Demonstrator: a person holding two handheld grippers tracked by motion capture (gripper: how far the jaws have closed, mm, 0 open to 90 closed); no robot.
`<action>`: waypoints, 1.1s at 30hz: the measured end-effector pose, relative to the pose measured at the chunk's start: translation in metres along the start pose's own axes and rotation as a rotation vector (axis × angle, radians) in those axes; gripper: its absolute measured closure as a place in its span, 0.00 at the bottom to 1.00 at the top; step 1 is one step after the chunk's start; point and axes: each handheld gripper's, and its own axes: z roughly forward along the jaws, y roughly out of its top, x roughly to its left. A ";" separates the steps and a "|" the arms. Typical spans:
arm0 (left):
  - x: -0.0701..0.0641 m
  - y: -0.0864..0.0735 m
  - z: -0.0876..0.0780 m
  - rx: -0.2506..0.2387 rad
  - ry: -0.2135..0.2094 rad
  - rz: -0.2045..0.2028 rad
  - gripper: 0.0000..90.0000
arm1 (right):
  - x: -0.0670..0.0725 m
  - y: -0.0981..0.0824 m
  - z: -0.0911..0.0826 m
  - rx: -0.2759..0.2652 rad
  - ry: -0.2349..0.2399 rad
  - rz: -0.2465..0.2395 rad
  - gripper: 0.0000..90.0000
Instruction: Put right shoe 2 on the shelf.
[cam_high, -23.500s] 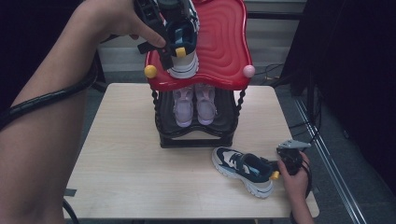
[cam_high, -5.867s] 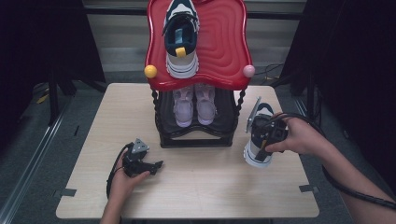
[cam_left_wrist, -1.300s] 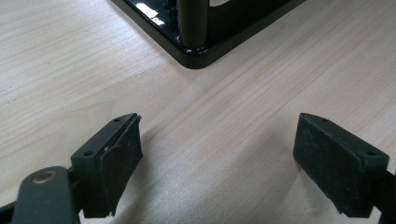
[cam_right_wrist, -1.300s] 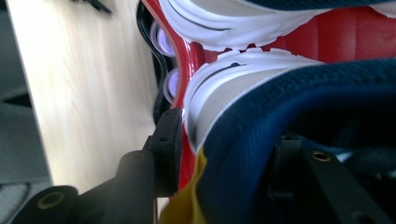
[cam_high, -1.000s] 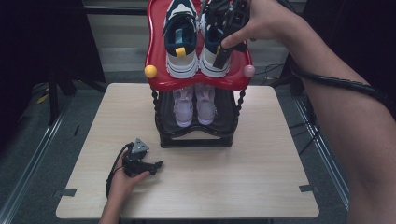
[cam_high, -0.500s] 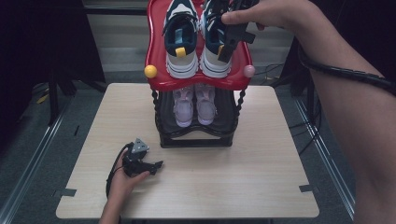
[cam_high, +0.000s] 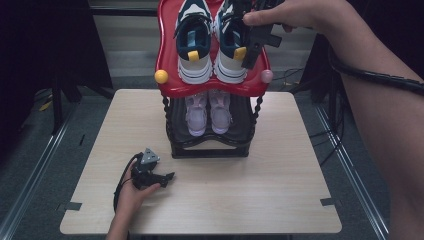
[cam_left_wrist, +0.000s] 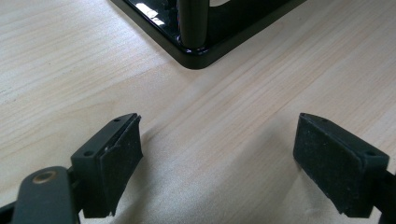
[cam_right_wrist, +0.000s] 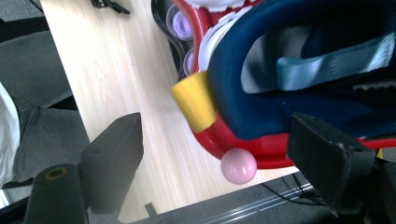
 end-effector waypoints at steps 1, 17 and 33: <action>0.000 0.000 0.000 0.002 0.001 -0.002 0.16 | 0.000 -0.001 0.000 0.009 0.003 0.004 0.20; 0.000 0.000 0.001 -0.005 -0.003 -0.011 0.16 | 0.005 -0.028 -0.001 0.011 0.028 0.026 0.21; 0.000 0.000 0.001 -0.006 -0.003 -0.012 0.16 | 0.013 -0.045 0.009 0.028 0.052 0.030 0.21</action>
